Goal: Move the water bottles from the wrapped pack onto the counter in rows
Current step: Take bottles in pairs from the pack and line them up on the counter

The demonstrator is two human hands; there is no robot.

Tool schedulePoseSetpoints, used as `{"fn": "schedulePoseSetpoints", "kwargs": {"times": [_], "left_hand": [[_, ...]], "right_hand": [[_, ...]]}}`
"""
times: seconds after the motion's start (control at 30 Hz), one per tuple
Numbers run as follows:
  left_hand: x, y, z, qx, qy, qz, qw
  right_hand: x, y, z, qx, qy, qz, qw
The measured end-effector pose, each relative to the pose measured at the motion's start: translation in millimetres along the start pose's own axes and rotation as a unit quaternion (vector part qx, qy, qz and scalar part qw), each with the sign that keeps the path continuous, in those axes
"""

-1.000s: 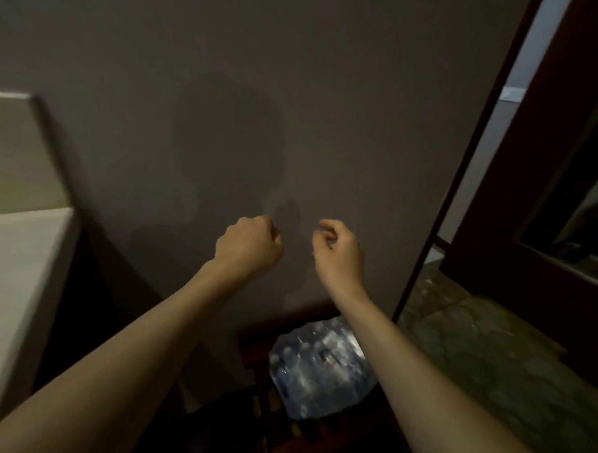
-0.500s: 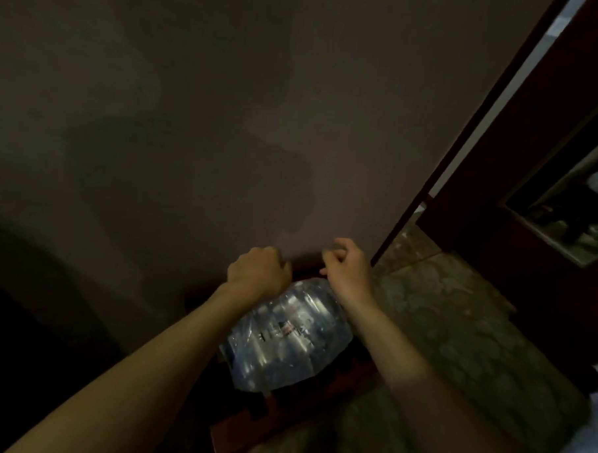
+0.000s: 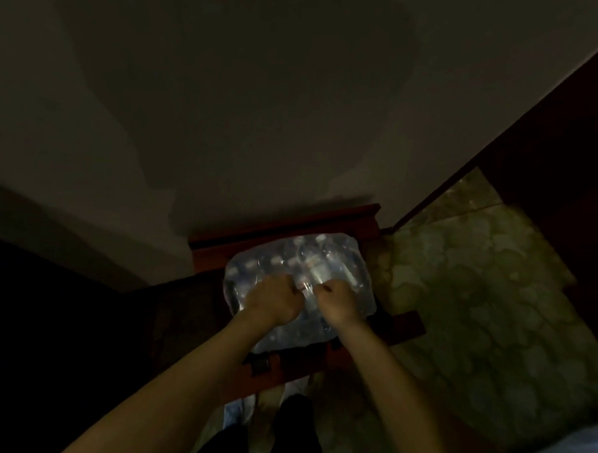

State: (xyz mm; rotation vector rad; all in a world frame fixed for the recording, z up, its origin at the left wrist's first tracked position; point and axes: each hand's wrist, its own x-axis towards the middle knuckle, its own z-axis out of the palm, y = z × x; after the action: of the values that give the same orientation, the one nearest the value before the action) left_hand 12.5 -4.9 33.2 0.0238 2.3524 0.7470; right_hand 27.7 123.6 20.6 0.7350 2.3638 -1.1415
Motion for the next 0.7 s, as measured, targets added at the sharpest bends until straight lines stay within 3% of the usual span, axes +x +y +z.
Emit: {"fn": "schedulePoseSetpoints", "kwargs": {"times": [0.17,0.33,0.47,0.7], "left_hand": [[40,-13,38,-0.065,-0.033,-0.072,0.995],[68,-23,76,-0.094,-0.054,-0.126,0.986],[82,-24,97,-0.105,-0.053,-0.134,0.984],[103,-35,113,-0.068,-0.083,-0.14,0.984]], "right_hand": [[51,37,29,-0.061,-0.112,0.034,0.991],[87,64,53,-0.079,-0.16,0.054,0.982],[105,78,67,-0.132,-0.136,0.066,0.98],[115,94,84,-0.096,-0.105,0.058,0.988]]}}
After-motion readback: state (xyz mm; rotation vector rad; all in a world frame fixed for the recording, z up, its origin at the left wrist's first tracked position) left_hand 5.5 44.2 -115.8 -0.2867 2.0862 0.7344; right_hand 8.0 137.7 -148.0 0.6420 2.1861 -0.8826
